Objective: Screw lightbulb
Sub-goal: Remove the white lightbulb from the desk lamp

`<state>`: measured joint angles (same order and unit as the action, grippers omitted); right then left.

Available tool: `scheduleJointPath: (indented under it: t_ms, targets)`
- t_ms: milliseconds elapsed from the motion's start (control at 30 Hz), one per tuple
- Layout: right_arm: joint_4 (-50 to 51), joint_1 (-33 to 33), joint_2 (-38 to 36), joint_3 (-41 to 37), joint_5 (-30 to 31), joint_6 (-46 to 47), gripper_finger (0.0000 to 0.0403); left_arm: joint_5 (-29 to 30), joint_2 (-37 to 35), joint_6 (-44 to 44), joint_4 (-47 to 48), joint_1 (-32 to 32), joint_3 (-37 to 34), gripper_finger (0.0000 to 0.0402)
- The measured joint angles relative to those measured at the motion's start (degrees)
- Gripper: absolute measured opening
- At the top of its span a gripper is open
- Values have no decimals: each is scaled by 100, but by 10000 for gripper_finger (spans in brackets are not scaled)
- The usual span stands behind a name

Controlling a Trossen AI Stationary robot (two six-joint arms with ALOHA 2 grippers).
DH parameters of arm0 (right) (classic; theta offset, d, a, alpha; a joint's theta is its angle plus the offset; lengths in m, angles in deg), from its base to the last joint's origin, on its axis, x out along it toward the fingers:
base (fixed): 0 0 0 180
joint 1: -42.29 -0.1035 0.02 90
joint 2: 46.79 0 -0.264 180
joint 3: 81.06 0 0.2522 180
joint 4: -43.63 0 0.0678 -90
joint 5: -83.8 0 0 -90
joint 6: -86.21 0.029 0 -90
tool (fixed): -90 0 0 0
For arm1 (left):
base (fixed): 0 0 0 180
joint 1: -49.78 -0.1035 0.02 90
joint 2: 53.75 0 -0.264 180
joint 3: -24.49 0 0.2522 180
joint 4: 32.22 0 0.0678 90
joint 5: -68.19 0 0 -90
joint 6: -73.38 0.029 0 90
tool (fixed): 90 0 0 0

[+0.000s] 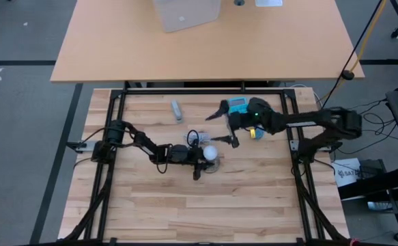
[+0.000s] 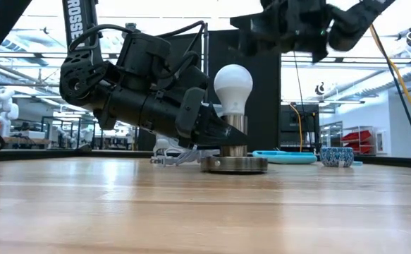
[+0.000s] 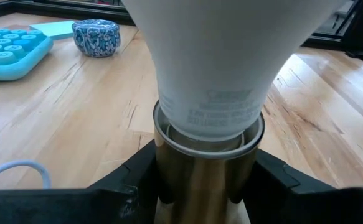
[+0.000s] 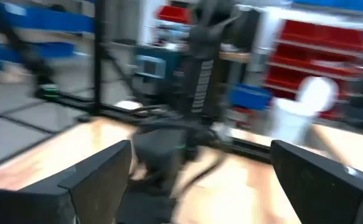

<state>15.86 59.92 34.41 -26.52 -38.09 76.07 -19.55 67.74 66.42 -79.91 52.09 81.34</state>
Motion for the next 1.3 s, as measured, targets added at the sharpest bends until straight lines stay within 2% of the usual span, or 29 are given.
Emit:
scheduleJointPath:
  t_ms: [167,433,633,867,1033,1133,1300]
  targets:
    - [1193,-108,-891,0,1438,-415,375,10,0,0,-2,0,0,179]
    - [2882,-578,-1973,-12,3237,-393,375,313,2,1,-2,7,-7,177]
    - [3067,-1022,-2526,-561,4363,82,375,588,2,81,19,7,-9,177]
    - [2142,-1534,-2846,-1953,5185,1569,375,720,3,92,13,7,-6,177]
    - [273,-1991,-2521,-3113,5347,2661,375,1008,5,112,5,-1,-9,177]
    - [-597,-2295,-2256,-3399,5595,2746,375,1124,9,103,-14,-7,2,176]
    - [-827,-2553,-1922,-3197,5751,2073,375,1281,13,124,-63,-9,5,176]
